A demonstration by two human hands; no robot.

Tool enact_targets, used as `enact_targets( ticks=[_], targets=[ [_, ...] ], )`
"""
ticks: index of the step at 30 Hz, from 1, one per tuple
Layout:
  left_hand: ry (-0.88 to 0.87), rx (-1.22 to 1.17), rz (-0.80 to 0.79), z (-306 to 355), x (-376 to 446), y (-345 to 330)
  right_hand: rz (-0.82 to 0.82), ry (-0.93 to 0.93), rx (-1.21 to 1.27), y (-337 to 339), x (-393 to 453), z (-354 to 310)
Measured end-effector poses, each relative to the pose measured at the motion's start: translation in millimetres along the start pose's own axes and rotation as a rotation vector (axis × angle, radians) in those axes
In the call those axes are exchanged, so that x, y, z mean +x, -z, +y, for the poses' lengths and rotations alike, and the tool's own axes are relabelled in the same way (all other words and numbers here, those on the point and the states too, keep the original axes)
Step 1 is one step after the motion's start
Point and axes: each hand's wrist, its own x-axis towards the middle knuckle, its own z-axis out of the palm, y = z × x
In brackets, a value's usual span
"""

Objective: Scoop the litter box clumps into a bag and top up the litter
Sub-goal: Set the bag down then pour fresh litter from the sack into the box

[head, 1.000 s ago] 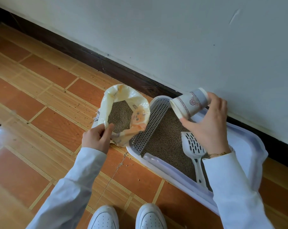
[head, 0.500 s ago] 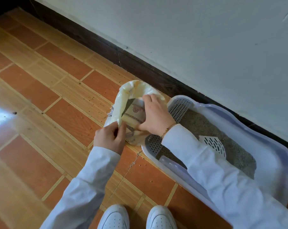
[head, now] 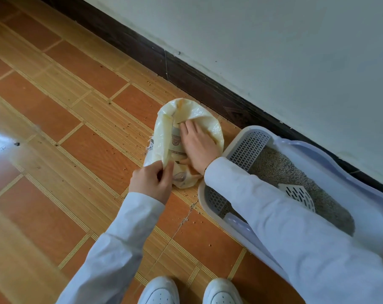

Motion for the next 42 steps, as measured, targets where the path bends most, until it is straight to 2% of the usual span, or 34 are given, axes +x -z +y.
enact_targets(
  ticks=[4, 7, 11, 13, 17, 23, 28, 30, 34, 42],
  targets=[
    [0.002, -0.012, -0.005, -3.2, -1.4, 2.1, -0.112, -0.017, 0.107, -6.1, 0.0, 1.1],
    [-0.017, -0.024, -0.007, 0.6, -1.5, 5.9, -0.222, -0.063, 0.298, 1.5, -4.2, 6.6],
    [-0.04, -0.029, -0.004, 6.3, -1.1, 10.4, -0.41, -0.211, 0.619, 11.8, -12.9, 18.5],
    [-0.043, -0.031, 0.003, 6.2, -0.3, 12.6, -0.441, -0.258, 0.714, 21.6, -19.6, 26.2],
    [-0.051, -0.028, 0.002, 10.8, 1.4, 15.0, -0.393, -0.243, 0.809, 42.3, -37.6, 39.2],
    [-0.067, -0.077, 0.014, 23.5, -0.5, 12.4, -0.284, -0.307, 1.204, 60.2, -73.5, 72.0],
    [-0.071, -0.087, 0.012, 29.9, -7.2, 8.0, -0.194, -0.375, 1.304, 64.3, -119.9, 92.9],
    [-0.045, -0.108, 0.023, 32.1, -8.6, 7.7, -0.105, -0.448, 1.335, 61.2, -140.5, 103.4],
    [-0.018, -0.103, 0.046, 34.0, -8.5, 7.8, 0.165, -0.623, 1.227, 55.0, -180.1, 121.2],
    [0.014, -0.108, 0.082, 37.5, -10.9, 1.8, 0.156, -0.697, 1.03, 42.5, -220.7, 142.0]
  ],
)
